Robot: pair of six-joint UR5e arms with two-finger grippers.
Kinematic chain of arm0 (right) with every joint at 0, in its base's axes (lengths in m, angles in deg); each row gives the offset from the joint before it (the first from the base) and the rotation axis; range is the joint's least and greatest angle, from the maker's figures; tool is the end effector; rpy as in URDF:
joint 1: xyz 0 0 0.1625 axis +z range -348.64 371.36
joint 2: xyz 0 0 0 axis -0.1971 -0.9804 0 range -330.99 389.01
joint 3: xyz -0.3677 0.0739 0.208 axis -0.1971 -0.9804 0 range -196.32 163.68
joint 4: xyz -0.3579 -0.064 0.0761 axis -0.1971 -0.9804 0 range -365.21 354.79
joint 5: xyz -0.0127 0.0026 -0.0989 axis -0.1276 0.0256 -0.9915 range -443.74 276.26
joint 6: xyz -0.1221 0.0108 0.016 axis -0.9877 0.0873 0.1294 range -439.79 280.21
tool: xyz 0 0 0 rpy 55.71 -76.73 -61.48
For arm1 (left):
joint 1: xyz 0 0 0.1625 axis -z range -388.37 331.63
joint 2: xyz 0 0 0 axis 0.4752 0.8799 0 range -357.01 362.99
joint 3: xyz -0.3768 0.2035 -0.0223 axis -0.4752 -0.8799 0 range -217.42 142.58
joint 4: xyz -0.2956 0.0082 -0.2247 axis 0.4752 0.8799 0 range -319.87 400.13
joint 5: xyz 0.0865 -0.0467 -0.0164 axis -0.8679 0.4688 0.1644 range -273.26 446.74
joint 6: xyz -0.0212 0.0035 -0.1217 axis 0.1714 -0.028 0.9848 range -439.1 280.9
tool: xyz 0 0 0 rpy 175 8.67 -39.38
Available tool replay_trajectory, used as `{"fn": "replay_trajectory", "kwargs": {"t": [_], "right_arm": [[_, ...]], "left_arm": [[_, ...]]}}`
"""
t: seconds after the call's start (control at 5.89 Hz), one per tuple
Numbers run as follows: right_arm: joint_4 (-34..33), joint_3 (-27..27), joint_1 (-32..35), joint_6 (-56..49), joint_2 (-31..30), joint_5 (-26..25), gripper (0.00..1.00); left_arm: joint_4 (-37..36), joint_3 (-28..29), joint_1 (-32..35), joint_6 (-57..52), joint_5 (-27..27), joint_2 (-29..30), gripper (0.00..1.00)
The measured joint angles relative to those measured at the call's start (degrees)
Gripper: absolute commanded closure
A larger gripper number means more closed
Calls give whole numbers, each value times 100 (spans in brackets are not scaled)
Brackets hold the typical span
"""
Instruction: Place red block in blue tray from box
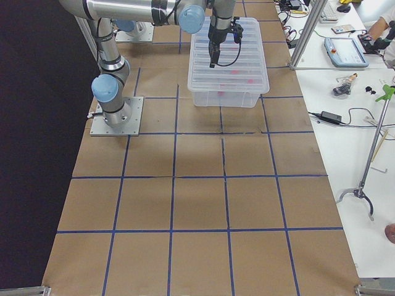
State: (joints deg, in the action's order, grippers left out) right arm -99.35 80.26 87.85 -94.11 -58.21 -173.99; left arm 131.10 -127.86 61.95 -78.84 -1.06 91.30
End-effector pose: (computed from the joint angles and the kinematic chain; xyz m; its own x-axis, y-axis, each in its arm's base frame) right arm 0.0236 -0.4695 0.4022 -0.9997 -0.0134 -0.0184 -0.0150 0.9959 0.0893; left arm -0.1404 -0.4335 0.4756 -0.9993 0.0012 0.0384 0.0011 1.0000 -0.0046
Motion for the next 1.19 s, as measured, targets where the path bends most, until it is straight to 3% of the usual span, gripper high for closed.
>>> {"fn": "replay_trajectory", "kwargs": {"t": [0.34,1.19], "right_arm": [[-665,570,-371,-273,13,6,0],[-1208,692,-419,-296,374,-27,0]], "left_arm": [[0,0,-1,0,0,-6,1],[0,-4,3,-6,0,-7,1]]}}
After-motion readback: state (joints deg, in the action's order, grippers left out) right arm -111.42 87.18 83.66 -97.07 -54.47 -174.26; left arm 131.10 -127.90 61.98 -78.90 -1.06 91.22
